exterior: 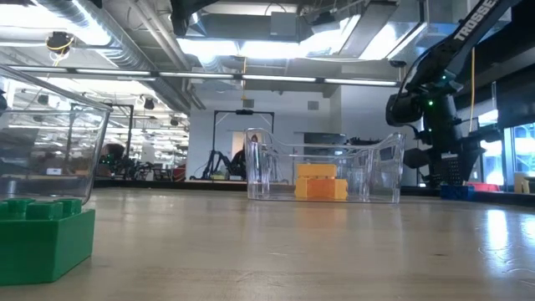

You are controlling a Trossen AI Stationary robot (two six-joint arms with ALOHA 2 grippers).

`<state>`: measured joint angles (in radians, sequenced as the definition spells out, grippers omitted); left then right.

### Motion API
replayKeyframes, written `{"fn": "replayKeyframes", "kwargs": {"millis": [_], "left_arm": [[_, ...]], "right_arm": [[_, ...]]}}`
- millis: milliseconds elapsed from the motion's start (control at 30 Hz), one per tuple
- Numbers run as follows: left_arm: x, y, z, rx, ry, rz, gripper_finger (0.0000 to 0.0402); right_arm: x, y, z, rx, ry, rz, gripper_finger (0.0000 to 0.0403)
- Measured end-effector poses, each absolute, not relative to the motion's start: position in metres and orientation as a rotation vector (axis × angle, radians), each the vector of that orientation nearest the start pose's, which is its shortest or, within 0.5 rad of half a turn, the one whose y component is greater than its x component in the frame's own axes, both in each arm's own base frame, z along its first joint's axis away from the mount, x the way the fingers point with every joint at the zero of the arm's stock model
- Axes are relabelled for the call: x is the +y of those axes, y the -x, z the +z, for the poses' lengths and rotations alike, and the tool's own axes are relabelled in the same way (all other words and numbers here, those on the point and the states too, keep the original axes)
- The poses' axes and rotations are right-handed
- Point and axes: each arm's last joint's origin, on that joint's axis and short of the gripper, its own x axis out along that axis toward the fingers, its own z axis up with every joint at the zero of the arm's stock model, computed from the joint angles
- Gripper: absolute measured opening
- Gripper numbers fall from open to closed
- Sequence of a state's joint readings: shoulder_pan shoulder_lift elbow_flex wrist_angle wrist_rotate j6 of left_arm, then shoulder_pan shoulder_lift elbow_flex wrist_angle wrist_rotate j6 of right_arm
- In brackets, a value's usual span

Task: Sort & place blocks by color
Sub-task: Put the top blue game piece into the bottom bottom transparent bin

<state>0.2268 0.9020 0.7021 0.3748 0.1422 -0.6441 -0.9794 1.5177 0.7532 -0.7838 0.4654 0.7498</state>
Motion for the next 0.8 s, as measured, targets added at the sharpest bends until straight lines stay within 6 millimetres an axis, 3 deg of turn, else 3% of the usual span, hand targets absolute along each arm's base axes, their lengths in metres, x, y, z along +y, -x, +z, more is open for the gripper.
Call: {"fn": "replayKeyframes", "kwargs": {"millis": [100,267,800], "left_arm": [[0.042,-0.199,0.338,-0.193,0.610,0.026,0.0266],[0.042,-0.199,0.338,-0.193,0.610,0.026,0.0266],[0.044,-0.198,0.338,-0.200,0.607,0.046,0.0266]], "right_arm": [[-0.195,-0.116,0.147,1.169,-0.891,-1.665,0.0167],[-0.191,-0.118,0.142,1.196,-1.017,-1.536,0.0168],[-0.186,-0.127,0.144,1.226,-1.028,-1.382,0.0168]]}}
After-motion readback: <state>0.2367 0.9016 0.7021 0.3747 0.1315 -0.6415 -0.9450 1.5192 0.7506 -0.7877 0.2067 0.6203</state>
